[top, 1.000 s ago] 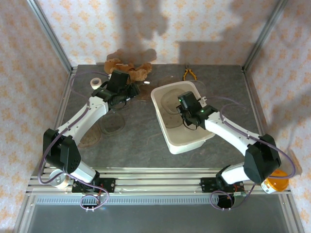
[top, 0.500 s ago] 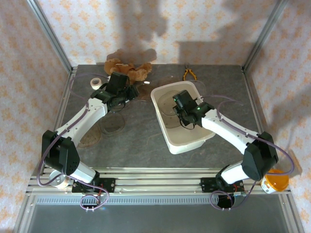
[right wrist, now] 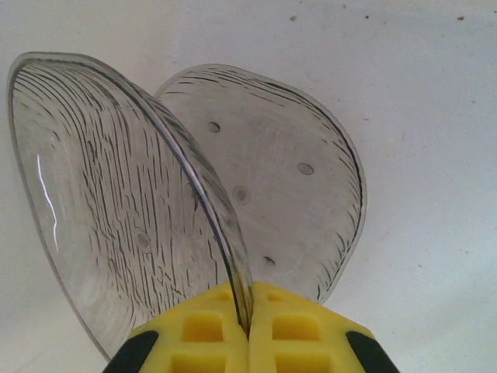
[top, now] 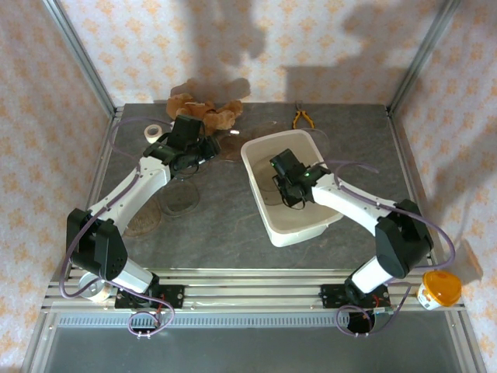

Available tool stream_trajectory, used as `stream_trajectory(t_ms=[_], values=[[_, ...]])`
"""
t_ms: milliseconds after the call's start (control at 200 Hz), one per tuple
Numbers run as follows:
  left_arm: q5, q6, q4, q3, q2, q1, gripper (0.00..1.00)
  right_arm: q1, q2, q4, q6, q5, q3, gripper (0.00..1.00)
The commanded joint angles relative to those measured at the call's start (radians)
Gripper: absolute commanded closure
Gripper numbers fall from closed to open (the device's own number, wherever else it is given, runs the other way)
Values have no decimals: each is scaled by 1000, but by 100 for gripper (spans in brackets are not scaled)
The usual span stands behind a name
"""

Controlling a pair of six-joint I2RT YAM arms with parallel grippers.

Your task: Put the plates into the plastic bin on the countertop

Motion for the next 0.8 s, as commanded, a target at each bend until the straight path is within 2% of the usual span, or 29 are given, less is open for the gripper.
stream_trajectory(t_ms=[0, 540, 796], values=[[1, 26, -26, -15, -19, 13, 49, 8, 21, 24, 32, 16, -19, 100], [-2, 48, -83, 23, 1, 30, 49, 7, 125, 43, 38, 1, -29, 100], [-4, 30, -74, 9, -2, 32, 49, 4, 133, -21, 14, 17, 9, 85]])
